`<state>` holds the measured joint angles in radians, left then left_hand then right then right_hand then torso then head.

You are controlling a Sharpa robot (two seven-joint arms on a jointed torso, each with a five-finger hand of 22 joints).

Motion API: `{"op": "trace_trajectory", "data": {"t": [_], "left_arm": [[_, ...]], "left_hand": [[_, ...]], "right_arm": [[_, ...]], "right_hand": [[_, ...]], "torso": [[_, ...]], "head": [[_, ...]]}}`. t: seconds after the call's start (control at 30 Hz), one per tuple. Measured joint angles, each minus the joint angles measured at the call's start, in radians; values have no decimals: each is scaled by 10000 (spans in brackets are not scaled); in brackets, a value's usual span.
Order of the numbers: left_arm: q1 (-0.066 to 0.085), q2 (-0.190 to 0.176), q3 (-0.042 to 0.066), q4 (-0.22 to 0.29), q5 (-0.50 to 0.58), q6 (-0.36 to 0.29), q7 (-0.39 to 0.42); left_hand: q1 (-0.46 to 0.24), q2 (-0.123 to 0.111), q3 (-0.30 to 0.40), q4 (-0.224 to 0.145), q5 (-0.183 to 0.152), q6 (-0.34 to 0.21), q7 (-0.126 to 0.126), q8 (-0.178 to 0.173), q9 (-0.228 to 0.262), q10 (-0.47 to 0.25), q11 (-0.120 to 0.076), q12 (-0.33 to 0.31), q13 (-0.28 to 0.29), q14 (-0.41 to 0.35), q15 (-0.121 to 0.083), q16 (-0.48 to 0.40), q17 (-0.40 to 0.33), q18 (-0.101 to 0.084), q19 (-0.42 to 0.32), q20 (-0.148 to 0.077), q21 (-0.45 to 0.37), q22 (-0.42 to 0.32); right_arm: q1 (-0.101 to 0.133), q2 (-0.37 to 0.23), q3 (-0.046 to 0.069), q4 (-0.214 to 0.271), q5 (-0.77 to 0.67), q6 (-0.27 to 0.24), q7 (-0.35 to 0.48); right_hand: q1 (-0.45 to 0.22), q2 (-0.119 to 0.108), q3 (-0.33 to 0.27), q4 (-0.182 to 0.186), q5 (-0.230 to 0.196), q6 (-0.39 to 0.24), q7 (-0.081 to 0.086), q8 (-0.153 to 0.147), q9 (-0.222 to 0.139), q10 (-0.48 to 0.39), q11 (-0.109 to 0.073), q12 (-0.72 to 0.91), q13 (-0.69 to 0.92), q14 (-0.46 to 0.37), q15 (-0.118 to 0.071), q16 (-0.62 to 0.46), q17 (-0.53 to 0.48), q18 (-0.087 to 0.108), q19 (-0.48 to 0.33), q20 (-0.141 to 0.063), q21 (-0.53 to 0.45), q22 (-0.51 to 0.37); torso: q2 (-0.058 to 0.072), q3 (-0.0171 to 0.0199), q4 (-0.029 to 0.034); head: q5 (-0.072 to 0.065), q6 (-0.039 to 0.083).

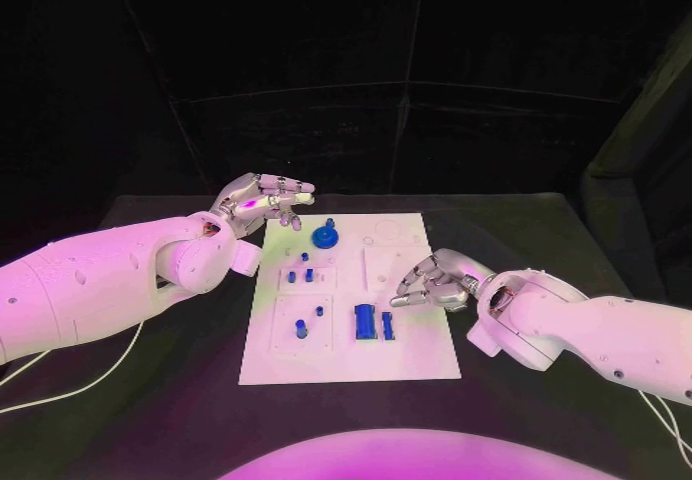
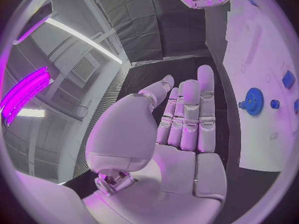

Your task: Assemble the parts on the task board

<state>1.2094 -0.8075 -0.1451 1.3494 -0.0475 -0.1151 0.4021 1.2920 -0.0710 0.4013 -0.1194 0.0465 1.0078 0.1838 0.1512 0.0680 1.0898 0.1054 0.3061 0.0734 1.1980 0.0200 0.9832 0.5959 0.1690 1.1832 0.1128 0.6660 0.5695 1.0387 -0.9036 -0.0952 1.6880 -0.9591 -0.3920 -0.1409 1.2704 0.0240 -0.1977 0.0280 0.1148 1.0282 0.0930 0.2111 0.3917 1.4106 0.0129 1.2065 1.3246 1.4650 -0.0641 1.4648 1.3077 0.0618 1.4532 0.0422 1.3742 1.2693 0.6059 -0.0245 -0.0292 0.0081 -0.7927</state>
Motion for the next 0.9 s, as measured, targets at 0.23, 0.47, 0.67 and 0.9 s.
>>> {"op": "trace_trajectory", "data": {"t": [0.23, 0.47, 0.67, 0.9], "left_arm": [[-21, 276, 0, -590, 366, -46, 126], [-170, 763, 6, -1627, 954, -105, 379], [-342, 1186, 7, -2314, 1308, -216, 605], [-416, 1163, 61, -2190, 1334, -317, 601]], "left_hand": [[-138, -26, -126, 82, 37, 72, -74, 116, 0, -73, 73, -214, -103, -2061, 339, -2882, -1560, -7, -2041, 304, -1735, -913], [-237, -80, -82, 278, 37, 73, -73, -153, -13, -108, 288, -1192, -111, -2832, 987, -6030, -3310, -2, -3992, 1062, -3971, -2388], [-237, -81, -238, 394, 37, -93, -163, -457, -23, -326, 505, -1865, -111, -2725, 1129, -7119, -3990, -2, -4074, 1361, -4562, -2969], [-2801, 384, -1075, 850, -264, -2124, -525, -977, -406, -2462, 242, -2370, -475, -4566, 923, -7792, -4466, -161, -5629, 945, -5046, -3594]], "right_arm": [[485, 533, 130, -1759, 3279, -10, 2295], [661, 1639, 525, -4168, 5874, 202, 4027], [669, 2330, 625, -5431, 6962, 545, 4843], [622, 2263, 635, -5274, 7089, 533, 4939]], "right_hand": [[1301, 792, 137, -679, 196, -527, 482, -700, -520, -3180, 539, -9203, -5809, -2416, 559, -7184, -6540, 1100, -3536, 433, -6219, -6701], [1630, 962, -139, -1244, 196, -601, 721, -1428, -1429, -3621, 1197, -11373, -9443, -4295, 1556, -11940, -9599, 1099, -5004, 1436, -10164, -9440], [1298, 1294, -272, -2037, 195, -382, 721, -1455, -2575, -3196, 1274, -11467, -12144, -3262, 1661, -13843, -11811, 1095, -3743, 1612, -12180, -11203], [-1502, 1060, 134, -1736, -22, -2280, 416, -1844, -2912, -5279, 978, -11779, -12801, -5358, 1151, -14334, -12280, 988, -5733, 1199, -12557, -11578]], "torso": [[-242, -77, 14], [-541, -109, -13], [-739, -66, 18], [-738, -23, 58]], "head": [[-99, 504], [-146, 1127], [-151, 1474], [-145, 1583]]}}
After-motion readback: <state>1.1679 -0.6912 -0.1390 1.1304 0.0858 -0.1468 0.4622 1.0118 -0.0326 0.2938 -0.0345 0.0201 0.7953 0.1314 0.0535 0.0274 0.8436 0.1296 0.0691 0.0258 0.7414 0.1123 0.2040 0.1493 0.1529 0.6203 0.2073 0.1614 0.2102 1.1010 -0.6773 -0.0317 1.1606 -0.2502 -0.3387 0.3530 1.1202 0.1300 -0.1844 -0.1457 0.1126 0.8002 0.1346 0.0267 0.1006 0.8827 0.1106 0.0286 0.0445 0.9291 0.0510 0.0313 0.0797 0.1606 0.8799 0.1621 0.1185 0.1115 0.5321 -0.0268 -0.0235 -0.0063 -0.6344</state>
